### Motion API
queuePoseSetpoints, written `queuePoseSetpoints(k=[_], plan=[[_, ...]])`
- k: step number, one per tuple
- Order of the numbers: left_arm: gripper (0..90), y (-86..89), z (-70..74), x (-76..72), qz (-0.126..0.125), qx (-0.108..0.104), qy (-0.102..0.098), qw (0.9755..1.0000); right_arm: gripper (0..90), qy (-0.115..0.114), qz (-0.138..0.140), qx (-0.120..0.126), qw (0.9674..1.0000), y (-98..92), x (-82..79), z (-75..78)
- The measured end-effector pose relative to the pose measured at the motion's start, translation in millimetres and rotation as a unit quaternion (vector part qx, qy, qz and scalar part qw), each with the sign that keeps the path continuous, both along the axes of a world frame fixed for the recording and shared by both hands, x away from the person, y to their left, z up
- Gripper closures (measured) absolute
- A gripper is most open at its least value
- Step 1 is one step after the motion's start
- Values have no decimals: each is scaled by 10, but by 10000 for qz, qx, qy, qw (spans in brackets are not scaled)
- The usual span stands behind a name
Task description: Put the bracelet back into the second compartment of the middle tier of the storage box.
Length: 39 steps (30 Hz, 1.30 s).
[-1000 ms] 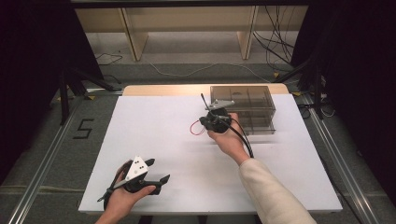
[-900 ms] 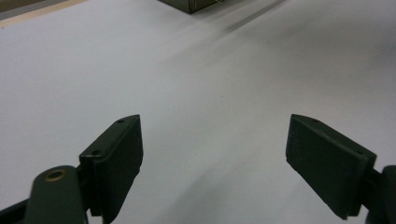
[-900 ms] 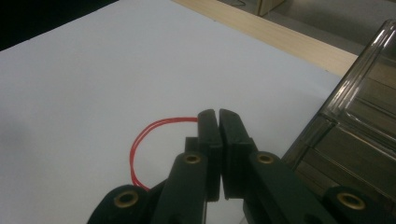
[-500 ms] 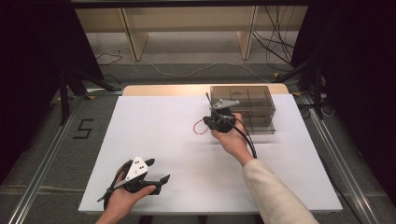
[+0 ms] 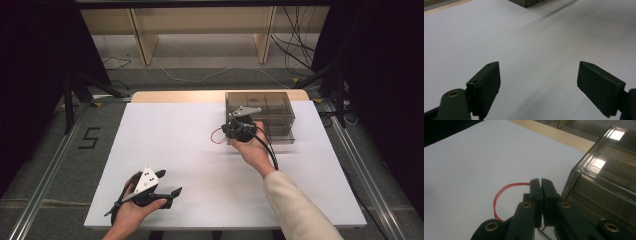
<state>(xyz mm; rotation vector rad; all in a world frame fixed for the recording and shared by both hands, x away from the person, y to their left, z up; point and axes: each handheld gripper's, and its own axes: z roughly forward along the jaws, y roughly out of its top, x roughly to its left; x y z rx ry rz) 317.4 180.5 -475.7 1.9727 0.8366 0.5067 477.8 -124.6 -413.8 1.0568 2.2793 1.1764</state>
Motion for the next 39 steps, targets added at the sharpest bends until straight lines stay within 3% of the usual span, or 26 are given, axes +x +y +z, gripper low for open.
queuePoseSetpoints(k=[39], plan=[[189, -4, 5, -4, 8, 2, -15, 10000, 888, 40, -361, 2, 9993, -360, 13, 6]])
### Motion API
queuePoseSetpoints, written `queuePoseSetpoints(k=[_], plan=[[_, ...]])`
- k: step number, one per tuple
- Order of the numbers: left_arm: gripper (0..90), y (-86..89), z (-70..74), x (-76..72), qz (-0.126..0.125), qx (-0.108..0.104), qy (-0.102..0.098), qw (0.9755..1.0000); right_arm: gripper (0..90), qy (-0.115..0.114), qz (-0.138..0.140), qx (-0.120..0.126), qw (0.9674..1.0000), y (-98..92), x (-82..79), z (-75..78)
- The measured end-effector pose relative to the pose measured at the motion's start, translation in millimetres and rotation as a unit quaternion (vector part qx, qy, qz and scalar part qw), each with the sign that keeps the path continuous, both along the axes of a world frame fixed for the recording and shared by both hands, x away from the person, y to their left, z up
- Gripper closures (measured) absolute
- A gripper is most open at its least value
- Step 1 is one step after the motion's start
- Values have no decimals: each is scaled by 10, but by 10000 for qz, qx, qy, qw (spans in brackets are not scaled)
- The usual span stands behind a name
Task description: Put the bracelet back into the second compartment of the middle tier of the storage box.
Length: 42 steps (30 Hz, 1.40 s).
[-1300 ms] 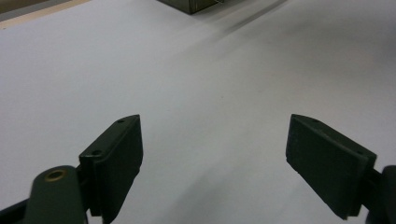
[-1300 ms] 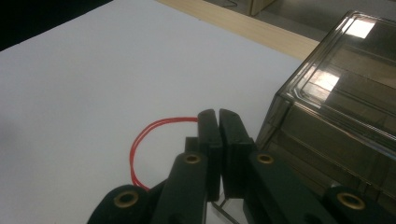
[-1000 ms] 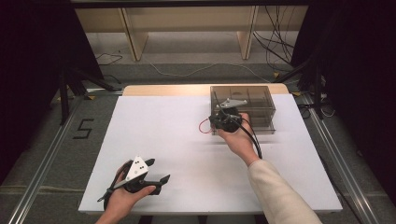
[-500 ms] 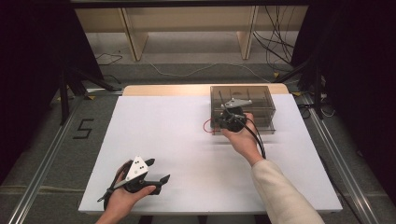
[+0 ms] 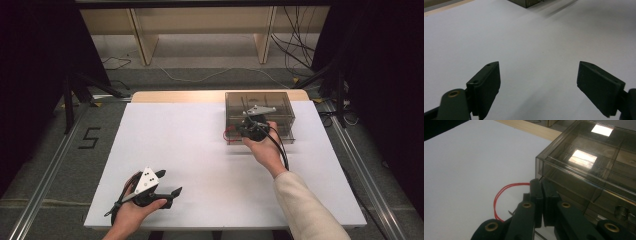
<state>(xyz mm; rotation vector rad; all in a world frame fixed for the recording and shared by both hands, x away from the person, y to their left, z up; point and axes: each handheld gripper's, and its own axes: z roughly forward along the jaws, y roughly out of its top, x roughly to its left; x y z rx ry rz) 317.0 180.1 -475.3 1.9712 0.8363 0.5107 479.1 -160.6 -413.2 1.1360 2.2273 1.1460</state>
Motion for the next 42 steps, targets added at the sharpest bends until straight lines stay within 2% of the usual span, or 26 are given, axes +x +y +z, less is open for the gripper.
queuePoseSetpoints(k=[34, 42], plan=[[190, 0, 4, -2, 17, -3, -13, 10000, 888, -43, -579, -5, 9983, -455, -20, 14], [191, 2, 6, -2, 22, -9, -18, 10000, 888, -15, -673, -57, 9977, -511, -12, -17]])
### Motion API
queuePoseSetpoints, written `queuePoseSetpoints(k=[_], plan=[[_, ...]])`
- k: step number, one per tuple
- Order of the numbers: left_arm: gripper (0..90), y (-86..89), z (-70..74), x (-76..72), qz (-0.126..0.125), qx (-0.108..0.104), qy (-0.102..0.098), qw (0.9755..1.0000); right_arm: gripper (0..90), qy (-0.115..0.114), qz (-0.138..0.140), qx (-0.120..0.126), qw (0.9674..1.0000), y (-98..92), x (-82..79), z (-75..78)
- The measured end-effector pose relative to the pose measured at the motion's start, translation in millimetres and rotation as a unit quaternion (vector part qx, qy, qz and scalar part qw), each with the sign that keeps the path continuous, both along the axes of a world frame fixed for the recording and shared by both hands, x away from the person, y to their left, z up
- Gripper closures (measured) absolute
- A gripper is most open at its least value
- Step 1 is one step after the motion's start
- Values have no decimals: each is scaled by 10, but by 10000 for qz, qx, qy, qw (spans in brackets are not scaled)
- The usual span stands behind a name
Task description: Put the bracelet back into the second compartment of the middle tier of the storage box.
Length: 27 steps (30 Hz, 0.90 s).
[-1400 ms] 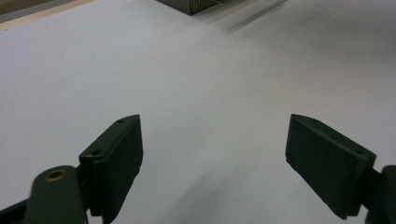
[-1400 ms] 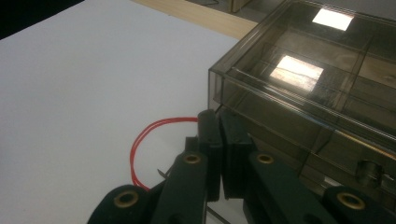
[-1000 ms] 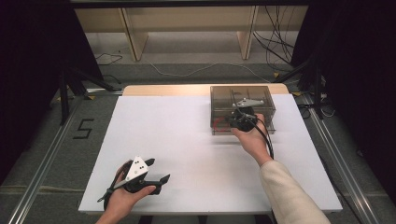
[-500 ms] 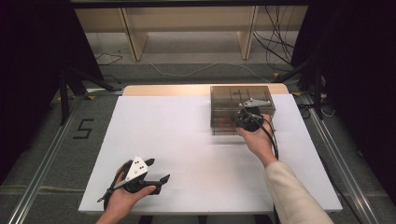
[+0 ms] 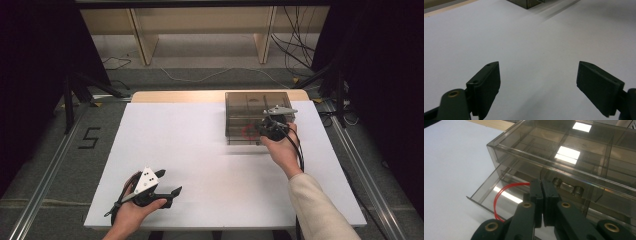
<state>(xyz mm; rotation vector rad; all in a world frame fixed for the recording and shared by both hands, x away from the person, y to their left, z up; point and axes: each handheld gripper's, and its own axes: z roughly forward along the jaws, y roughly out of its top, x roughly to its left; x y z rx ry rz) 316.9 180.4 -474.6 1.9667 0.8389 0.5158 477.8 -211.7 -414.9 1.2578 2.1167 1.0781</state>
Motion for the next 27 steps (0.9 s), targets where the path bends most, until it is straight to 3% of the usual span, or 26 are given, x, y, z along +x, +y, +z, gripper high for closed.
queuePoseSetpoints(k=[27], plan=[[191, 4, 6, -4, 9, -17, -20, 10000, 887, 3, -293, 36, 9996, -170, -20, -57]])
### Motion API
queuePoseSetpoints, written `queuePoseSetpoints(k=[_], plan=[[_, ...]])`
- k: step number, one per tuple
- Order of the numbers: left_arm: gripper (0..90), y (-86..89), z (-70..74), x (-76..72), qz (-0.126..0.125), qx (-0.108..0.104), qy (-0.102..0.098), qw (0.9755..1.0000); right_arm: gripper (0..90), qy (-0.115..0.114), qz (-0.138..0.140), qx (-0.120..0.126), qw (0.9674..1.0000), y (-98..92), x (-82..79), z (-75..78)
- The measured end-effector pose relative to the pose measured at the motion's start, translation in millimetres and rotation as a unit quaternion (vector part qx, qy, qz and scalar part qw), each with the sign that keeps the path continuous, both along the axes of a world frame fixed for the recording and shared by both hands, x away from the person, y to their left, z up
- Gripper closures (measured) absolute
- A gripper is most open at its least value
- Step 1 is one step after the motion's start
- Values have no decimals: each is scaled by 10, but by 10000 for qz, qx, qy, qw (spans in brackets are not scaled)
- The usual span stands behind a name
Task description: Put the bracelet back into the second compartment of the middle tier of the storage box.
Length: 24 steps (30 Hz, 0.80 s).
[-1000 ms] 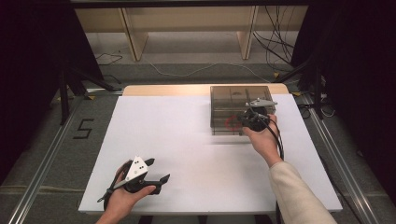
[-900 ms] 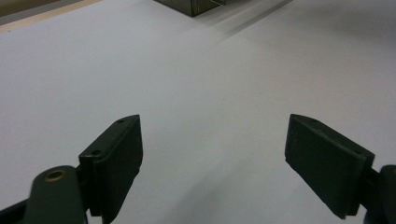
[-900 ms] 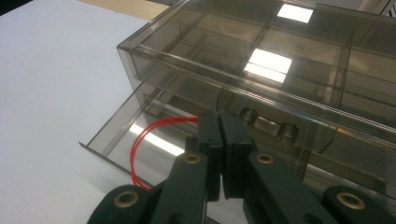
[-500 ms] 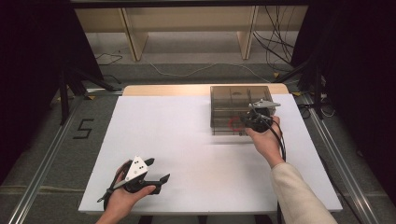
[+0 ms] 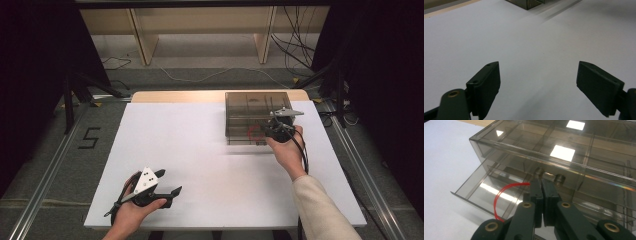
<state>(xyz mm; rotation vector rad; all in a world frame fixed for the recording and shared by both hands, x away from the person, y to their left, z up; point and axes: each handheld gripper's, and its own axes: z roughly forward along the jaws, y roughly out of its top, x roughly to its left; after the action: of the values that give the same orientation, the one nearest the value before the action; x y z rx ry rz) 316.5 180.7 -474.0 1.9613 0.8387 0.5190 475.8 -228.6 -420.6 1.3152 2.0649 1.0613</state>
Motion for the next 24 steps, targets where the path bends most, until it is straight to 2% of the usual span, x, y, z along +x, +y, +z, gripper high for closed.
queuePoseSetpoints(k=[24], plan=[[192, -8, -1, 0, -2, -24, 1, 10000, 888, -12, -199, 15, 9998, -61, -1, -32]])
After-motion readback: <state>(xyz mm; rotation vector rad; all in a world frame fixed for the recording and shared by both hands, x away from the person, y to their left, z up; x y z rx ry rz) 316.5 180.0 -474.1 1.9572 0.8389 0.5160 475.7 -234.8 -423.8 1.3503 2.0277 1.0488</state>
